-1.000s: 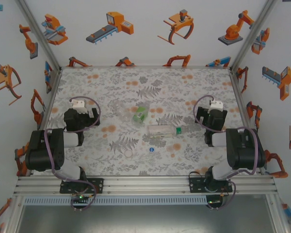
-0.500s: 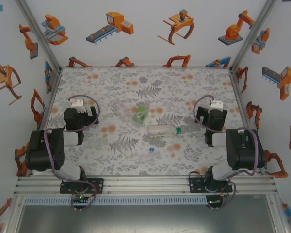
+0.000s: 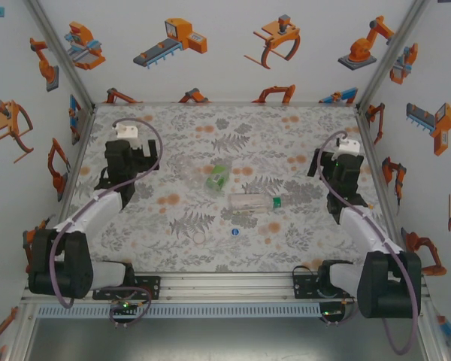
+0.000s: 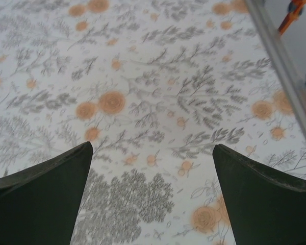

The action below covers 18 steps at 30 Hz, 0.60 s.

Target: Screw on the bottle caps

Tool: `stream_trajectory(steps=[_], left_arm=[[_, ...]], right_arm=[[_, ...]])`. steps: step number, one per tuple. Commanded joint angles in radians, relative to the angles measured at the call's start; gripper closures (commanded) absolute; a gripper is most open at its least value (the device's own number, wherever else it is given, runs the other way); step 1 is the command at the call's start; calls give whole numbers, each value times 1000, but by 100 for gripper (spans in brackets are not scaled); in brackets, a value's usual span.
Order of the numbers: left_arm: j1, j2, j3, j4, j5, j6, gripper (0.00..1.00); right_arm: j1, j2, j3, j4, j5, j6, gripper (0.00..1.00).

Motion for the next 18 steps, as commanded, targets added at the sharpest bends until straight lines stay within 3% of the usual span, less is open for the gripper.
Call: stream_trajectory(steps=[1,5,10,12,18], left_arm=[[-55,-17,116,-245,123,34,0],[-148,12,236,-372,356,143,2],[-299,68,369,-522,507,308,3],[-327,101,434,-596,614,350,7],[-473,199,585,-760,656,512,8]], right_arm=[[0,-6,76,-278,-102,64,12],[0,-18,100,-371,-134,75,14],[1,-51,75,-385,-121,71,14],[0,-62,65,-387,-117,71,14],[0,-91,51,-395,-99,70,14]])
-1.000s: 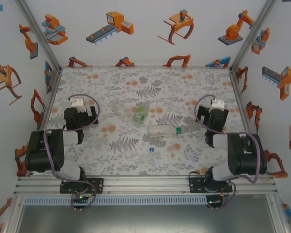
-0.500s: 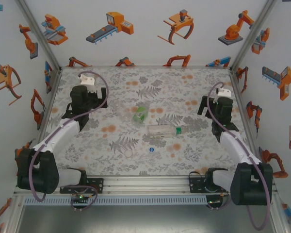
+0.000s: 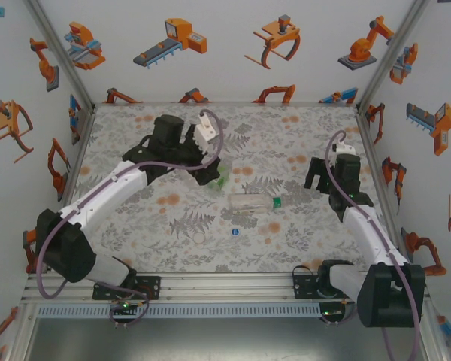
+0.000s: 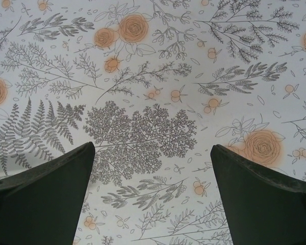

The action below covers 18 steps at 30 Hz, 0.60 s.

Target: Screw on the bottle caps

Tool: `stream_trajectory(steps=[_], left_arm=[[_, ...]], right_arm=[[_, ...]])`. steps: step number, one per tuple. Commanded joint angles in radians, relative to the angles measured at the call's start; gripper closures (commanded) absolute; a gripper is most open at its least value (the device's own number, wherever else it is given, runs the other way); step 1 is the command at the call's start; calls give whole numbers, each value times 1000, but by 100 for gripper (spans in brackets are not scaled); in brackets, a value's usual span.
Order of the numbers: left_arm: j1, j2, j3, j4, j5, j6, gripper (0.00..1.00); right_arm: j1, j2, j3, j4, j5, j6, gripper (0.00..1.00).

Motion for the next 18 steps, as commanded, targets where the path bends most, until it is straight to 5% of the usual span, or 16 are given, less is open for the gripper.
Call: stream_trajectory(steps=[1,6,10,18], left_arm=[[-65,60,102,-190,93,152,8],[-147,197,246,-325,47,232,8],[-213,251,239,-244,-7,283,7],[-289,402,232,-84,62,296,8]], right_arm=[[-1,-30,-17,-23,14,16,14],[-1,-54,-25,-19,22,15,14],[0,-66,-26,-24,36,16,14],[-1,-92,-42,-24,76,16,14]])
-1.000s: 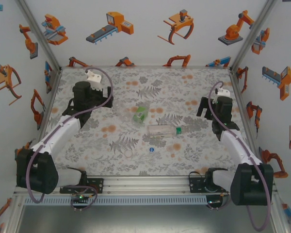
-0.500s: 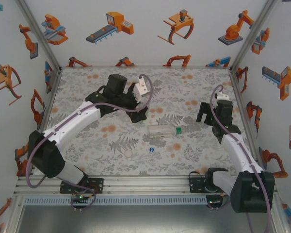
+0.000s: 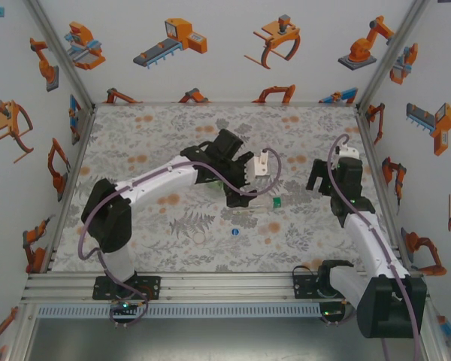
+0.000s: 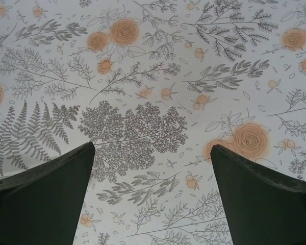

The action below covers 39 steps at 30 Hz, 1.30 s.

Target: Screw on the bottle caps

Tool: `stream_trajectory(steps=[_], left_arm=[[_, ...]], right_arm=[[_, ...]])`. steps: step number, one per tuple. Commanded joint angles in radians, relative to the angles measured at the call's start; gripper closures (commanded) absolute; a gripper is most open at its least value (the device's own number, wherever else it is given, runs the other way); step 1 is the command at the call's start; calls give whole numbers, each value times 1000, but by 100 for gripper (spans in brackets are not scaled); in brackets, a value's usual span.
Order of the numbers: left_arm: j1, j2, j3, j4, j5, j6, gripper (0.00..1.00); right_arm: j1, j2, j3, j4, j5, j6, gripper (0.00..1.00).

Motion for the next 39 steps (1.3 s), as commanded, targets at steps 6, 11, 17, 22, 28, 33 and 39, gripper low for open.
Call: stream_trajectory(steps=[6,11,17,22,28,33,39], left_arm=[[-52,157,25,132,26,23,7],[-53,206,38,136,14,28,5],[-53,231,32,127,-4,35,6],[-60,239,20,119,-40,47,7],[-80,269,37,90,-113,79,9],[-98,296,47,84,-151,97,10],[-102,304,51,80,-155,92,13]], right_arm=[[0,-13,-8,-14,17,15,14],[-1,-19,-15,-13,11,16,14],[0,-13,-16,-9,3,19,14],[0,-10,-14,-11,1,19,14],[-1,-4,-19,-6,-3,20,14],[-1,2,-18,-3,-9,22,14],[0,5,-17,-1,-10,24,14]])
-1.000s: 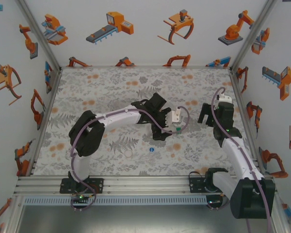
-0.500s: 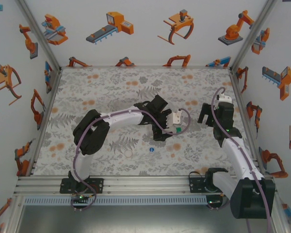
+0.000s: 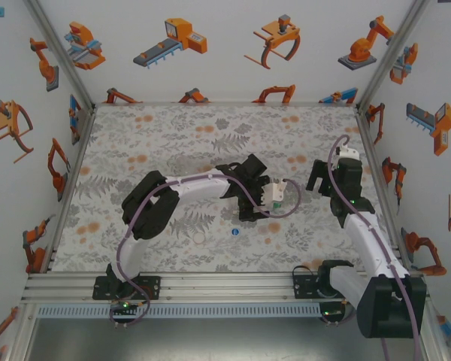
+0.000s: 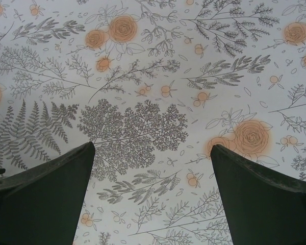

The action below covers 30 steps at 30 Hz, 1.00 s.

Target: Screw on the bottle caps

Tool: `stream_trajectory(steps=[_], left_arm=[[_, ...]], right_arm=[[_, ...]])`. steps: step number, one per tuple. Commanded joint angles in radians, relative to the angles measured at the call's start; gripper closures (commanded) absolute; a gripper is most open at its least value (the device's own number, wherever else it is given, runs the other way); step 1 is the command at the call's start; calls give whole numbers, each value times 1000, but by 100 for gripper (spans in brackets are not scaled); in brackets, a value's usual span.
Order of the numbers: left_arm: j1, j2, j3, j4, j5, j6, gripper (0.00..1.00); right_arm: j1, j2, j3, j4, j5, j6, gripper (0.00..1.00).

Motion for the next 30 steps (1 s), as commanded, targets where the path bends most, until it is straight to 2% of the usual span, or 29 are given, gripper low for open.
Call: stream_trajectory(steps=[1,8,16,21,25,30], left_arm=[[-4,20,18,-30,-10,26,14],[-4,21,13,-34,-12,23,20],[-2,19,13,-32,-14,16,46],[10,-4,4,0,-7,-14,53],[32,-69,-22,55,5,-79,59],[81,-230,-124,173,32,-181,65]], right_arm=[[0,1,-14,-1,-8,8,14],[0,3,-14,1,-8,9,14],[-1,1,-14,1,-6,9,14],[-1,-4,-13,1,1,9,14],[0,-18,-18,4,20,11,14],[0,-52,-22,-2,49,12,14]])
